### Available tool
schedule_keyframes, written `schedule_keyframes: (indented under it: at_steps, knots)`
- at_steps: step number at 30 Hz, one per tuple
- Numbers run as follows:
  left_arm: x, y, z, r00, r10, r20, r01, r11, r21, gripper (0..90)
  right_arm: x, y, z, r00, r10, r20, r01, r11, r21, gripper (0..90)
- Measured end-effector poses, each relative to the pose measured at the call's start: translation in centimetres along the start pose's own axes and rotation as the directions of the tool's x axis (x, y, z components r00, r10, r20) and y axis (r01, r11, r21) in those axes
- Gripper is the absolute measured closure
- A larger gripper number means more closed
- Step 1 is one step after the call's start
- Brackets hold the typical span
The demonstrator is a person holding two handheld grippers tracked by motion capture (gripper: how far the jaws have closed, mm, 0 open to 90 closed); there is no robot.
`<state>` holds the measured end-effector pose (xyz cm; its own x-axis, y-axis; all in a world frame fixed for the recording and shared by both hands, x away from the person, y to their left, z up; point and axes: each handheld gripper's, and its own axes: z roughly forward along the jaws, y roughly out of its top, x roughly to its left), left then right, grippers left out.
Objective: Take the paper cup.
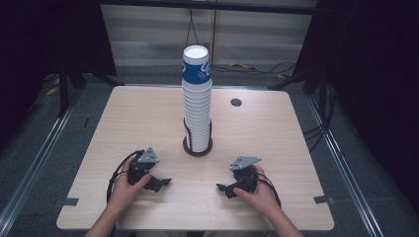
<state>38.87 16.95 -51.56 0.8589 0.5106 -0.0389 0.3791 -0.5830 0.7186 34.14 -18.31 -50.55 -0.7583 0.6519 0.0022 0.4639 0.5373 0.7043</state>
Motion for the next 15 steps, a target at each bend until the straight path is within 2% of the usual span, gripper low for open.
schedule_keyframes:
  at_steps: [2,15]
  knots:
    - [0.06,0.03,0.00,0.9999,0.011,0.001,-0.011,0.9999,0.000,0.0,0.03,-0.02,0.00,1.0000,0.000,0.005,0.000,1.000,-0.002,9.3]
    - [0.06,0.03,-0.01,0.9999,0.010,0.001,-0.010,0.9999,0.001,0.0,0.23,-0.07,-0.08,0.9997,0.018,0.019,-0.018,1.000,0.000,9.4]
